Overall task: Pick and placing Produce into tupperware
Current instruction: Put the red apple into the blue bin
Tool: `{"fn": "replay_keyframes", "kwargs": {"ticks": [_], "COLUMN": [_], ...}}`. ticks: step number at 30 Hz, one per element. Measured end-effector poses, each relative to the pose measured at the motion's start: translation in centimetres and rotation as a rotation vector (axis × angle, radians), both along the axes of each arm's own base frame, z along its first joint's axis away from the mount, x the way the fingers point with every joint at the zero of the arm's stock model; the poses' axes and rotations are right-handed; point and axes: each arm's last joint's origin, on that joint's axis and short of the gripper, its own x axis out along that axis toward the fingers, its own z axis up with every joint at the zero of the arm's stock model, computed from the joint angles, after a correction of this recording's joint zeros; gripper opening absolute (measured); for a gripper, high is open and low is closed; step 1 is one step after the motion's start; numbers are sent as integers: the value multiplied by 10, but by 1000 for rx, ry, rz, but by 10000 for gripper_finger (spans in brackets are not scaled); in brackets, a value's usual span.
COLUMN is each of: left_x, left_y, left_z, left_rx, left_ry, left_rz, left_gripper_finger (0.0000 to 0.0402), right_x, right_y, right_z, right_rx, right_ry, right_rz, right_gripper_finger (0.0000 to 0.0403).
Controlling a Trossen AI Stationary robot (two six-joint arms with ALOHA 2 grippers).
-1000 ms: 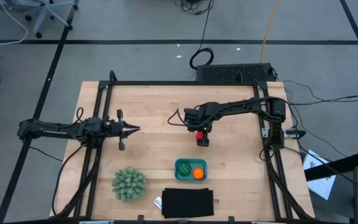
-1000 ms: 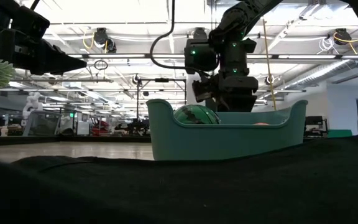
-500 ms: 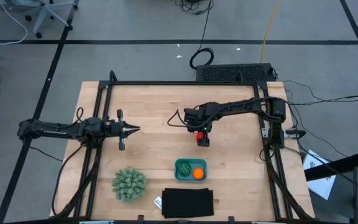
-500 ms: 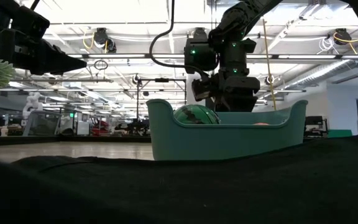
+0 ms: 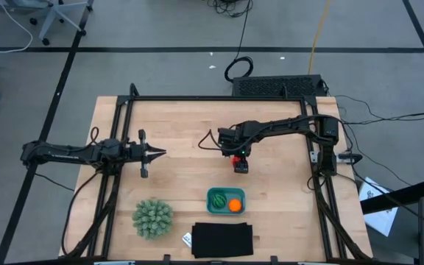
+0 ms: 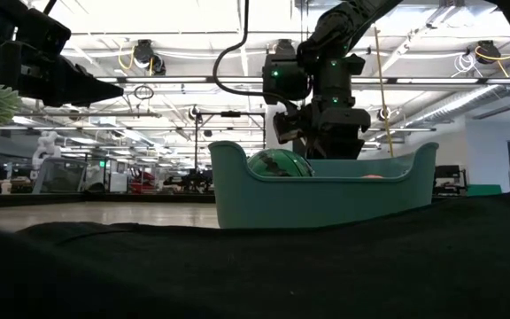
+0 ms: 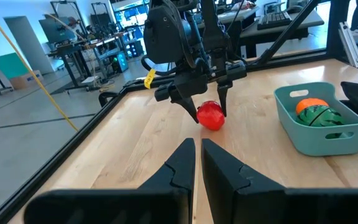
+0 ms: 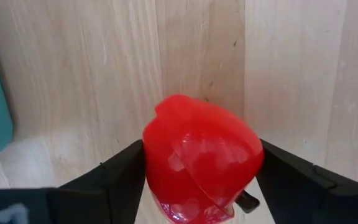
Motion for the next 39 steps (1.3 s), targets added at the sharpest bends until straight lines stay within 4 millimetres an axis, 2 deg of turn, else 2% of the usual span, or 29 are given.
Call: {"fn": "replay_keyframes", "kwargs": {"ticks": [7,18,21,27,39], "left_x": [0,0,0,0,0], "left_y": [0,0,0,0,0], "left_z": [0,0,0,0,0], "left_rx": [-1,-2,-2,-2,-2], "left_ry": [0,0,0,-2,-4], "left_rz": [0,0,0,0,0], "left_gripper_finger": [33,33,33,33,33], "right_x": [1,1,0,-4,-25], "right_y": [0,0,0,0,4], "right_z": [0,0,5,33,107], "right_rx": [-1,-1,-5,-23,-59], "right_ry": [-7,-8,-27,-125,-413], "right_rz": [-1,-2,-2,-3,-52], "right_gripper_finger": [269,265,265,264,265]}}
